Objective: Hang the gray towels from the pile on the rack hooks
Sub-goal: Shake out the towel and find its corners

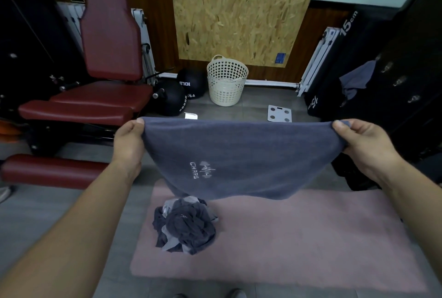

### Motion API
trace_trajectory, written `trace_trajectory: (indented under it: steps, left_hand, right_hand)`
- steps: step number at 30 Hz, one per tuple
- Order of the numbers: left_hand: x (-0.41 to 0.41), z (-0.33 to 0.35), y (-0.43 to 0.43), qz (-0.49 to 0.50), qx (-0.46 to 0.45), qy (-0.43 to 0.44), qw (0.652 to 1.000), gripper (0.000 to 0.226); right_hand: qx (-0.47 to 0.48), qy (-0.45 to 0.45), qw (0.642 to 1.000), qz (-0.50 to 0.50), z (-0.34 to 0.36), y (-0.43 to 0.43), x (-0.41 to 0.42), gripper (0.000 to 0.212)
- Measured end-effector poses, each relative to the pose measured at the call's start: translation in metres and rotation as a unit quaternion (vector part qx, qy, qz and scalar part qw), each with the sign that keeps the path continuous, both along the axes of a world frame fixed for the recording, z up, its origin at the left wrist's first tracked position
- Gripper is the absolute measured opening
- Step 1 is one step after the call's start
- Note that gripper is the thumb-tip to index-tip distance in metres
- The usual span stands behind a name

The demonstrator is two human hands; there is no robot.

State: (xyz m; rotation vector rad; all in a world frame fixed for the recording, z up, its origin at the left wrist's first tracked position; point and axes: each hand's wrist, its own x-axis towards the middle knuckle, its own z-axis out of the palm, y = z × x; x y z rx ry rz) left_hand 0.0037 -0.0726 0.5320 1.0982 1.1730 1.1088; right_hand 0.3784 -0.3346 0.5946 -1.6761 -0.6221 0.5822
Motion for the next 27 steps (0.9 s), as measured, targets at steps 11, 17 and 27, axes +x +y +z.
trace_trajectory:
  steps: [11, 17, 27]
  left_hand:
    - [-0.005, 0.0, 0.003, -0.041, -0.196, -0.112, 0.973, 0.032]
    - [0.034, -0.008, -0.027, -0.039, -0.25, -0.099, 0.962, 0.02]
    - [0.093, 0.018, -0.153, -0.26, 0.005, 0.052, 0.964, 0.014]
  right_hand:
    - [-0.061, 0.082, 0.991, -0.092, -0.014, 0.001, -0.004, 0.031]
    - [-0.057, 0.06, 0.969, -0.231, -0.046, 0.023, -0.042, 0.029]
    - [-0.026, 0.119, 0.993, 0.0, -0.06, 0.046, -0.179, 0.024]
